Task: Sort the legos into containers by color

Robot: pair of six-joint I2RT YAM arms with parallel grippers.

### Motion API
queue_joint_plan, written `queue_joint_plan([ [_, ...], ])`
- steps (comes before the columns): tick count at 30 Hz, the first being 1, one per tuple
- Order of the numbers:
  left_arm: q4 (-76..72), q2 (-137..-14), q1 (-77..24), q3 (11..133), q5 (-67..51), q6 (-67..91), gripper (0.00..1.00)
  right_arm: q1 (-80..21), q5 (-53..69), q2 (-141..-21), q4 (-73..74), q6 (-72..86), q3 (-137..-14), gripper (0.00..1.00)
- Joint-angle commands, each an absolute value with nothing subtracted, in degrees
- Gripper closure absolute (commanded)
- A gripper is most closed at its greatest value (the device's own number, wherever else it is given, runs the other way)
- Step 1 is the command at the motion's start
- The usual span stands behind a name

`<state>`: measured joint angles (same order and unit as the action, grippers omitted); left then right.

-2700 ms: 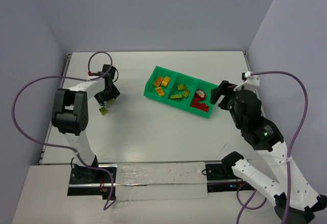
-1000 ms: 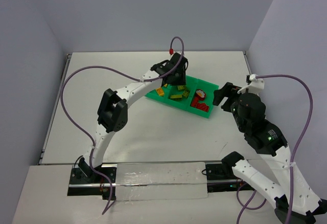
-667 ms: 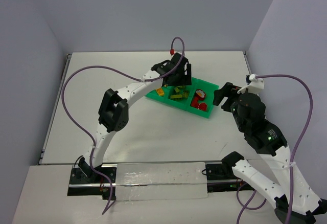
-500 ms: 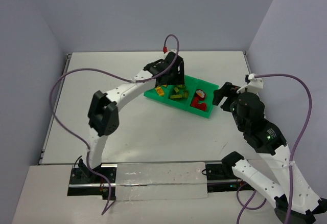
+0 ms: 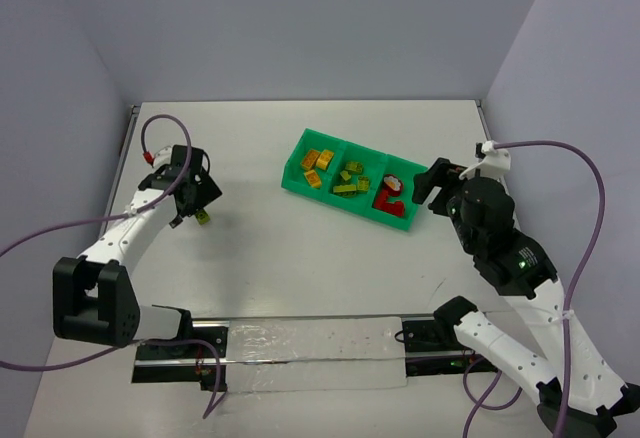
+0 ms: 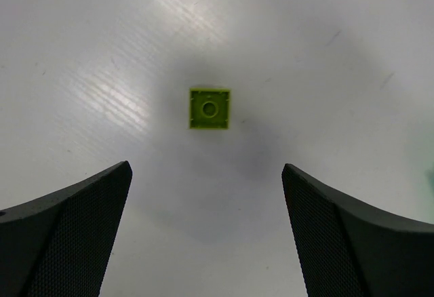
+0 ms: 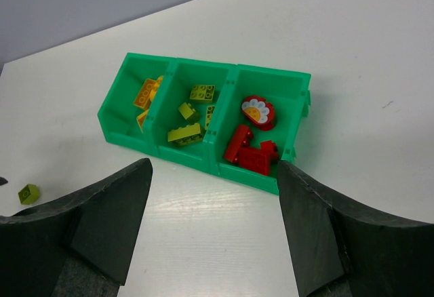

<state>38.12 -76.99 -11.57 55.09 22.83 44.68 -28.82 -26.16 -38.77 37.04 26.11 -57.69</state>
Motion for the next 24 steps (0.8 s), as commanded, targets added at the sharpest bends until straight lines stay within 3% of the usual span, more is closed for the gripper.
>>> queue_joint_plan([
  [1,36.2,-79.3,-7.9,54.2,19.3,45.3,0.01,-28.7,-25.5,-39.4,34.4,26.2,-58.1,0.19],
  [8,32.5,-85.2,-6.3,55.5,15.7,45.8,0.08,-28.7,-26.1,-38.7,35.3,26.3,-58.3,0.19],
  [15,29.9,-92.1,-6.2,55.5,14.6,47.2,0.28,-28.7,-27.0,-38.1,36.4,26.1,-58.8,0.19],
  [18,29.9,-93.0,-6.2,55.2,15.4,47.5,0.39,-28.7,-27.3,-37.9,36.7,26.0,-58.9,0.19],
  [21,31.1,-91.6,-7.1,56.9,16.7,46.7,0.65,-28.7,-27.0,-38.0,36.6,26.1,-59.0,0.19],
  [24,33.8,-88.8,-10.8,60.5,19.2,44.7,0.84,-28.7,-26.8,-38.2,36.5,26.2,-58.9,0.19],
])
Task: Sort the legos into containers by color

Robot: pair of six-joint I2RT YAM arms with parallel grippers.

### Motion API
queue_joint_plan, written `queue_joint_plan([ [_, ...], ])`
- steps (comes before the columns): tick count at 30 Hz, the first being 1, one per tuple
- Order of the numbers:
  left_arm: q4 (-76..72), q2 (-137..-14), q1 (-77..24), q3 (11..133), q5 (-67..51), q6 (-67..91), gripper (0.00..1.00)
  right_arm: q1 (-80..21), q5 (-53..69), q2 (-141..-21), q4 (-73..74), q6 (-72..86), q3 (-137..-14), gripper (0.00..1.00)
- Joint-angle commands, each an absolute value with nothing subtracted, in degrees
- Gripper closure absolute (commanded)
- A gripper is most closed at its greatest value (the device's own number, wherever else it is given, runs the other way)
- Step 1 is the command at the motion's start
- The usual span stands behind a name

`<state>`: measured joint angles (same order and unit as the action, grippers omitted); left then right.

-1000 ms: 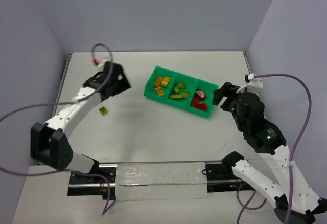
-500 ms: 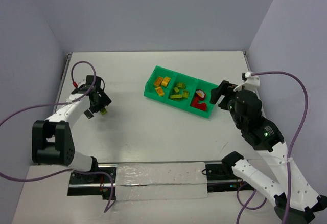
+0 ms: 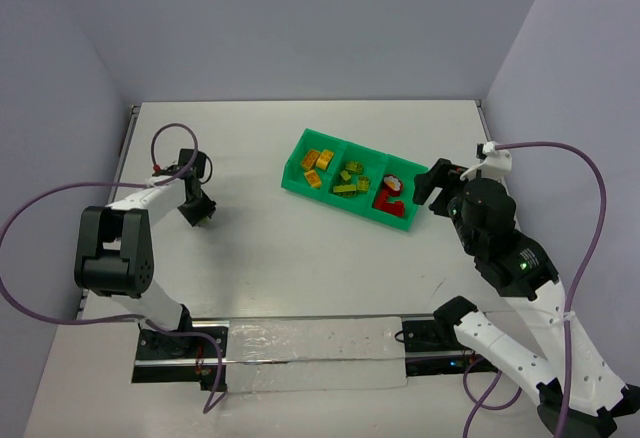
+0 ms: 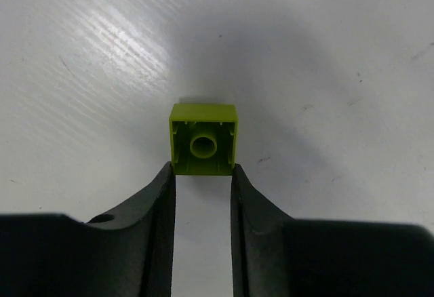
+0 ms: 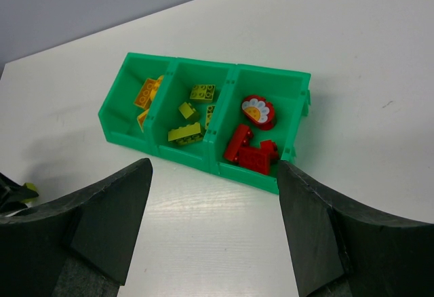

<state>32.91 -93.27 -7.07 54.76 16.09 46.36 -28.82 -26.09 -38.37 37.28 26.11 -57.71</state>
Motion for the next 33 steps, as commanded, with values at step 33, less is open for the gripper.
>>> queue_joint_plan([
  [33,38.9,-125.9,-46.3,120.8,7.8,35.2,0.7,-28.7,-28.6,-36.8,39.5,26.1,-60.7,0.19],
])
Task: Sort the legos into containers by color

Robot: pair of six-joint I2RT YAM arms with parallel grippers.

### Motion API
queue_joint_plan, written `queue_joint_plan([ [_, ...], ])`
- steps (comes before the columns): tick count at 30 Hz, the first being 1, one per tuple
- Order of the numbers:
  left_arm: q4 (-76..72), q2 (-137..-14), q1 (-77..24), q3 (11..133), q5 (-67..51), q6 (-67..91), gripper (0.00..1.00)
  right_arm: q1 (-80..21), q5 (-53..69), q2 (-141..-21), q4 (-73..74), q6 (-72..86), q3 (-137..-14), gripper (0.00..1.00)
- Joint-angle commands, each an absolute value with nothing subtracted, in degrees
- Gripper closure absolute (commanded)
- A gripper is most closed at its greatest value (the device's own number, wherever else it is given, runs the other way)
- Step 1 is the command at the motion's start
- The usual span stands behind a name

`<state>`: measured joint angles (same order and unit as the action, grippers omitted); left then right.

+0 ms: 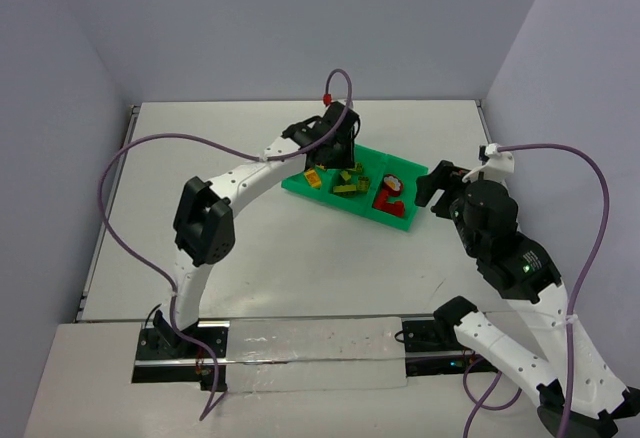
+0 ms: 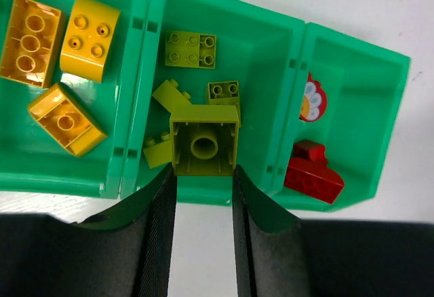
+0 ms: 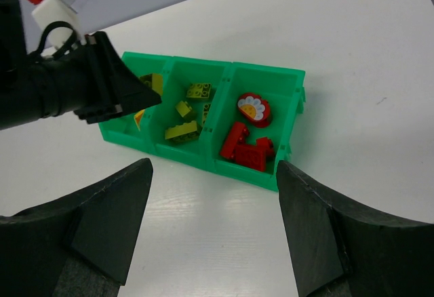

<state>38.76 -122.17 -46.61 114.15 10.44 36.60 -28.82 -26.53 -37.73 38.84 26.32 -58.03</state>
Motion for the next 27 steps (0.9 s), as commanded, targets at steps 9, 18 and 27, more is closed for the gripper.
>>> queue_joint_plan([
  [9,41.8,-124.2,-46.3,124.9,9.5,33.5,0.06,-28.7,-29.4,-37.4,40.5,26.1,-61.6,0.19],
  [18,43.0,-99.4,-43.3,111.3,19.7,31.0,0.08,-28.7,-30.9,-42.8,42.9,26.9,-62.6,0.04],
  [27,40.2,-73.3,-31.0,85.1,22.3,30.2,0.06,-28.6,-27.3,-47.7,42.5,28.7,-61.4,0.0],
])
